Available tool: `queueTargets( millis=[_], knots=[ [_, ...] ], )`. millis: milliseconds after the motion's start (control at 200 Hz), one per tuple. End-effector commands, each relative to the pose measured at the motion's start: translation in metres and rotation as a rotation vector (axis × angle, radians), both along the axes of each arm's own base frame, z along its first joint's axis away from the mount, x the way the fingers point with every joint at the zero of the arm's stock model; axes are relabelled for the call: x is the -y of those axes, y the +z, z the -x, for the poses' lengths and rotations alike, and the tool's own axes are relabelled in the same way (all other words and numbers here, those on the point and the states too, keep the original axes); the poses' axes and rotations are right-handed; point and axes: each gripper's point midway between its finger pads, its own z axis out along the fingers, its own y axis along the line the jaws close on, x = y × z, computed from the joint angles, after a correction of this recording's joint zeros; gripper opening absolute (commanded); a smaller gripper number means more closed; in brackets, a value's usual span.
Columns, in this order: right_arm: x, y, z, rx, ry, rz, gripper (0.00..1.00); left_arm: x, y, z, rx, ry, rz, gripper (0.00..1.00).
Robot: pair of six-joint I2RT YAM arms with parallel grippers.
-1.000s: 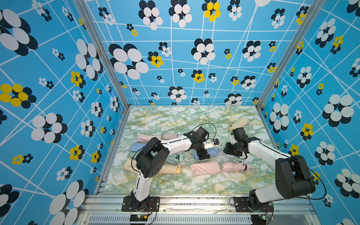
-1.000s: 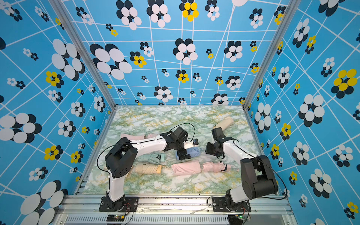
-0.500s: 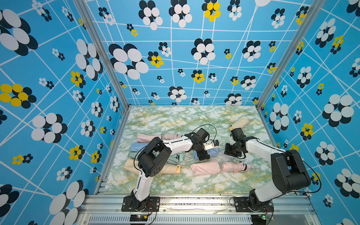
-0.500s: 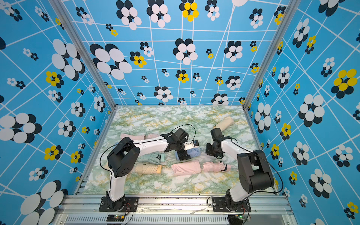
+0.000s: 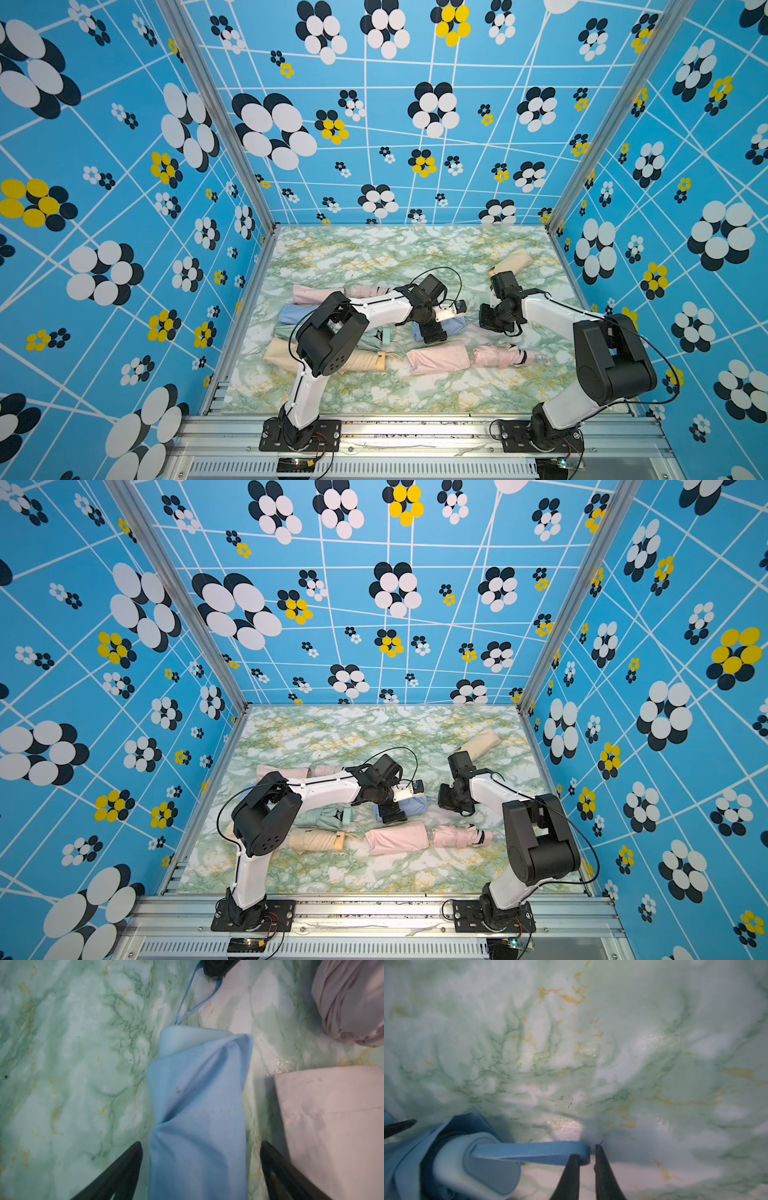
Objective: Take umbrellas out of sleeves
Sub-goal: Take out the umbrella from the umbrella sleeve.
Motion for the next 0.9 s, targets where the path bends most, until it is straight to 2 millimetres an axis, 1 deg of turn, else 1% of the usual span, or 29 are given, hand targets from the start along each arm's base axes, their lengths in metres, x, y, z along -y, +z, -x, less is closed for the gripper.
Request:
queueTargets(
  millis=[0,170,315,560,830,895],
  knots=[
    [-0.001,0.0,-0.009,0.021,-0.006,0.021,0.13,0.002,-0.006,-0.004,0.004,0.002,-0.001,0.89],
    [0.002,-0.004,-0.008,0.01,-0.006,0.047,0.07,0.002,-0.007,-0.005,0.002,0.011,0.003,0.89],
    [0.006,-0.002,-0.009,0.022,-0.012,0.071,0.0,-0.001,-0.009,-0.004,-0.003,0.014,-0.002,0.88],
    [0.016,0.011,-0.013,0.077,-0.026,0.118,0.0,-0.009,-0.01,-0.003,-0.011,0.024,-0.007,0.87],
    [0.023,0.02,-0.015,0.108,-0.037,0.152,0.0,-0.021,-0.019,0.003,-0.035,0.038,-0.028,0.86],
    [0.023,0.021,-0.015,0.112,-0.038,0.155,0.0,-0.024,-0.021,0.004,-0.041,0.044,-0.029,0.83]
  ],
)
